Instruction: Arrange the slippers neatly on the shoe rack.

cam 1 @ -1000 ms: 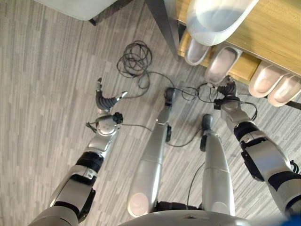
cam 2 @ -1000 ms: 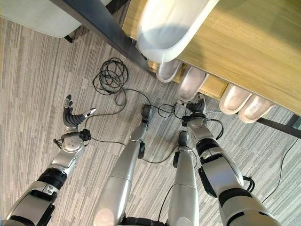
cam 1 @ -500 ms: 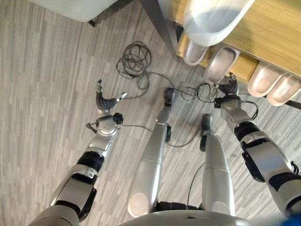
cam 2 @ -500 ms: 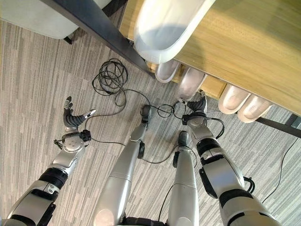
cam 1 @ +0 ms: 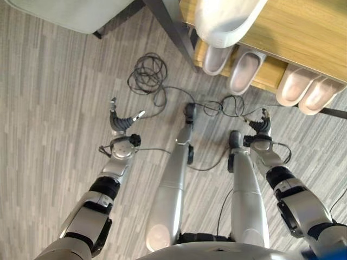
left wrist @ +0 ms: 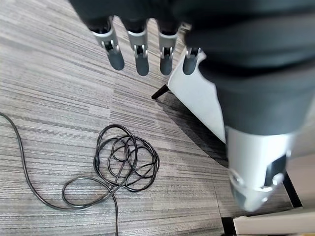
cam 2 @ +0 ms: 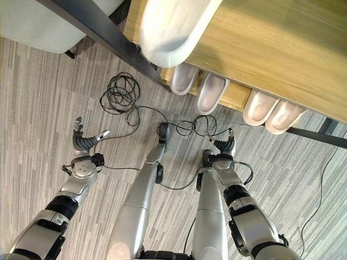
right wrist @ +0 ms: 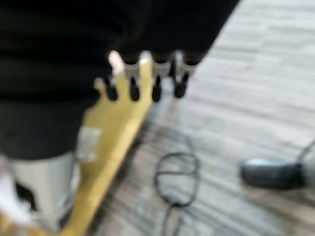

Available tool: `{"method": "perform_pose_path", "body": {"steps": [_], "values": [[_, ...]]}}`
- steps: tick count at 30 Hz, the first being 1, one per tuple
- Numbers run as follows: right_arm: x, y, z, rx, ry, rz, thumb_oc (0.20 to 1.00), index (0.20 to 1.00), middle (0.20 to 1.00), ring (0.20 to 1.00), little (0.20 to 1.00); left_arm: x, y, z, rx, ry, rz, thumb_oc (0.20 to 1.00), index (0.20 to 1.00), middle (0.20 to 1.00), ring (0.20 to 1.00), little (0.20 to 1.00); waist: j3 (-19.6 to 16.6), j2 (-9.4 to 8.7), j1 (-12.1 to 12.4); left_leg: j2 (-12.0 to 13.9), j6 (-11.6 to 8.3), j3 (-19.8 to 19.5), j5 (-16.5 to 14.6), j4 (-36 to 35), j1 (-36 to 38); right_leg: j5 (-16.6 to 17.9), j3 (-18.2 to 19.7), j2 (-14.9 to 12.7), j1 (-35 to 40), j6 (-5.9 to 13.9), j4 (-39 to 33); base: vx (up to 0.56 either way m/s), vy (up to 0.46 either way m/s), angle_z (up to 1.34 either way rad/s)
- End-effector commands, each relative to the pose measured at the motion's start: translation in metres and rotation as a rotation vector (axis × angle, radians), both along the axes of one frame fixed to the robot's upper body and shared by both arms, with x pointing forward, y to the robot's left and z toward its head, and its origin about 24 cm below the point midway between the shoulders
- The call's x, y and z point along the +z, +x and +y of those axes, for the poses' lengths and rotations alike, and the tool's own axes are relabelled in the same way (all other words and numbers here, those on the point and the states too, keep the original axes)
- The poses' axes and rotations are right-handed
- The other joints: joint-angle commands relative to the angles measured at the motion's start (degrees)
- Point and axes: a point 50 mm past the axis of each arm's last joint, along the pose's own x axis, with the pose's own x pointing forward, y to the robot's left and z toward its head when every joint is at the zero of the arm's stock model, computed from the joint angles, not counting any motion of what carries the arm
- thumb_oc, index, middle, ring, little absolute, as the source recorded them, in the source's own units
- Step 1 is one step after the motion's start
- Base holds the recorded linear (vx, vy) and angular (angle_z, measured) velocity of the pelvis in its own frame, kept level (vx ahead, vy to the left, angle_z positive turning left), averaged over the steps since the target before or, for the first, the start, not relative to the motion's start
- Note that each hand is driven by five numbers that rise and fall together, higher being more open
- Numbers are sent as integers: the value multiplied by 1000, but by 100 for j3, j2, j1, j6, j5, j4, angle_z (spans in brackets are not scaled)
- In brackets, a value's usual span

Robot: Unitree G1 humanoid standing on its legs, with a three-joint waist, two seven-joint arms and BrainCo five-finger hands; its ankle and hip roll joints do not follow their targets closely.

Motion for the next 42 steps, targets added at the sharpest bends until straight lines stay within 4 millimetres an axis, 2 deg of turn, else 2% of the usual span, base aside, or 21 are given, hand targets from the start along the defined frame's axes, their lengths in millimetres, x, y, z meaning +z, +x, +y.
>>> {"method": "perform_pose_path", "body": {"steps": [1, 7, 10, 16, 24, 33, 42], "values": [[2, 4, 2, 96, -10, 13, 1000, 1000, 1000, 1000, 1000, -5, -1, 6, 39, -11, 18, 1000, 1000, 1000, 1000, 1000, 10, 154, 44, -237, -79, -48, -1007, 423, -174, 446, -109, 4, 293, -171, -426, -12, -16, -4], [10, 15, 4, 148, -51, 36, 1000, 1000, 1000, 1000, 1000, 1, 1, 7, 12, 20, 3, 1000, 1000, 1000, 1000, 1000, 10, 194, 112, -230, -83, -43, -990, 419, -202, 465, -113, 11, 243, -171, -396, 2, -3, 1], [28, 29, 4, 190, -98, 35, 1000, 1000, 1000, 1000, 1000, 7, 2, 9, -7, 31, -21, 1000, 1000, 1000, 1000, 1000, 10, 236, 212, -232, -88, -52, -983, 449, -227, 455, -125, 13, 229, -175, -375, 6, -10, 1], [50, 42, 3, 225, -123, 5, 1000, 1000, 1000, 1000, 1000, 11, 0, 12, -24, 31, -40, 1000, 1000, 1000, 1000, 1000, 10, 278, 330, -250, -93, -72, -984, 492, -271, 428, -172, 11, 206, -188, -340, 9, -6, 3], [53, 46, -2, 230, -115, 31, 1000, 1000, 1000, 1000, 1000, 13, 0, 12, -44, 31, -46, 1000, 1000, 1000, 1000, 1000, 10, 298, 400, -261, -98, -101, -975, 504, -303, 413, -202, 18, 169, -197, -298, 2, -2, 0], [58, 45, -21, 91, -90, 9, 1000, 1000, 1000, 1000, 1000, 6, -2, 20, -7, 1, -23, 1000, 1000, 1000, 1000, 1000, 10, 358, 421, -264, -94, -91, -957, 477, -314, 376, -218, 18, 161, -209, -276, 0, 0, 0], [60, 48, -15, 150, -78, 23, 1000, 1000, 1000, 1000, 1000, 10, 1, 16, -33, 16, -29, 1000, 1000, 1000, 1000, 1000, 10, 384, 436, -269, -100, -99, -936, 449, -311, 358, -207, 32, 134, -221, -245, 0, 0, 0]]}}
